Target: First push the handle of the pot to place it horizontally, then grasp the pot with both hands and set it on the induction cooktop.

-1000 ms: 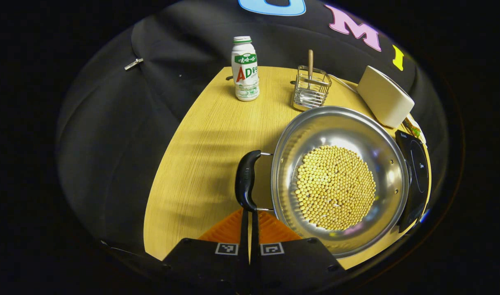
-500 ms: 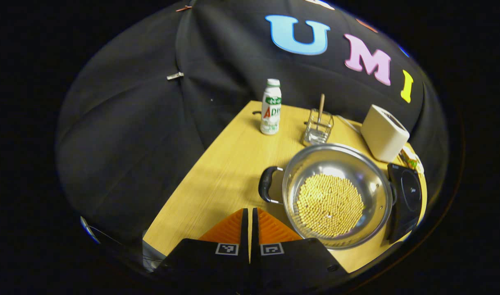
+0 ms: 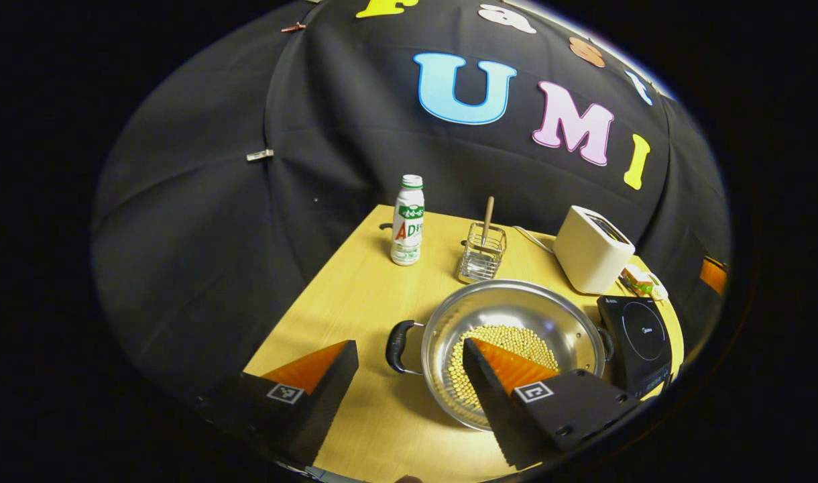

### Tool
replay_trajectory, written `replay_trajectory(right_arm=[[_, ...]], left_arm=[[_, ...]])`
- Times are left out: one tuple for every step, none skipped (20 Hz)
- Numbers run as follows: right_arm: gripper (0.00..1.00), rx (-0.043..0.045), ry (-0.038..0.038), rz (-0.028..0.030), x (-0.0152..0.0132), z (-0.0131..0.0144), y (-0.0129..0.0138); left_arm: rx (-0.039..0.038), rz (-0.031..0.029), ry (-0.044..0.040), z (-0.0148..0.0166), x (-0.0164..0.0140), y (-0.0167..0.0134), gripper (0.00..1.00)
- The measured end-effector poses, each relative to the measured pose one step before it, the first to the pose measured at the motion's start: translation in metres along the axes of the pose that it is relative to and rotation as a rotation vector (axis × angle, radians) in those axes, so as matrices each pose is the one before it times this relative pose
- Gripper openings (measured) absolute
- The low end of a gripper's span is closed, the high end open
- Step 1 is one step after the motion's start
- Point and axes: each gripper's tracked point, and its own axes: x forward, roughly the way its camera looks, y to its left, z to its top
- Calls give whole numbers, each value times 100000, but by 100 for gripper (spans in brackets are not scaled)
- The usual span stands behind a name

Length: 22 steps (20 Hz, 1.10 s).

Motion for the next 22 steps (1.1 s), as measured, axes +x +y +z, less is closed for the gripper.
replay_trajectory(right_arm=[[99, 1316, 2638, 989, 908, -669, 848], [99, 1232, 3035, 1081, 933, -912, 757], [98, 860, 3184, 600, 920, -865, 779], [99, 740, 4032, 465, 965, -1200, 736], [96, 658, 3821, 82, 947, -1134, 457], [98, 910, 3661, -319, 958, -1062, 349], [97, 1053, 3798, -432, 808, -1211, 136], [99, 1400, 3754, -494, 892, -1107, 177], [100, 1690, 2912, -269, 871, -835, 251], [100, 1470, 2962, -184, 700, -656, 318], [100, 1190, 3041, -425, 529, -739, 79], [99, 1320, 2629, -249, 720, -614, -1], [99, 1309, 2826, -142, 847, -740, -32], [99, 1055, 2841, -664, 763, -615, 50], [100, 440, 1992, -1562, 569, -444, -68], [100, 98, 1792, -929, 430, -348, -85], [100, 168, 1637, -293, 559, -463, -32], [99, 509, 1222, -691, 513, -200, -55], [98, 595, 1075, -700, 482, -158, 216], [96, 592, 988, -579, 465, -165, -22], [96, 692, 539, -582, 437, -81, 12], [90, 505, 470, -591, 407, -47, -39]], left_arm=[[620, -448, 1892, -264, 672, 142, 97], [1172, -129, 2142, -340, 715, 22, 96], [1449, -119, 1774, -137, 807, 79, 96], [1430, -828, 2386, -221, 839, -69, 96], [1150, -825, 1984, -227, 692, -41, 95], [876, -914, 2074, -283, 800, -118, 95], [516, -745, 1990, -305, 695, -132, 96], [412, -514, 1550, -140, 655, 0, 96], [273, 8, 1104, -202, 731, -52, 95], [192, -275, 966, -77, 682, -41, 95], [40, -164, 1234, -344, 465, 152, 95], [44, -394, 1076, -128, 445, 56, 95], [-31, -575, 1359, -198, 473, -92, 95], [-39, -412, 999, -168, 401, 43, 94], [-121, -298, 970, -181, 469, 94, 93], [-24, -159, 385, 106, 422, -8, 92], [331, -17, 117, -16, 229, 75, 90], [557, 358, -44, 98, 200, 98, 87], [453, 290, 12, 57, 196, -20, 86], [379, 230, 378, -58, 176, 30, 85], [152, 85, 227, 38, 274, 50, 85], [-58, 198, -129, 64, 83, 54, 84]])
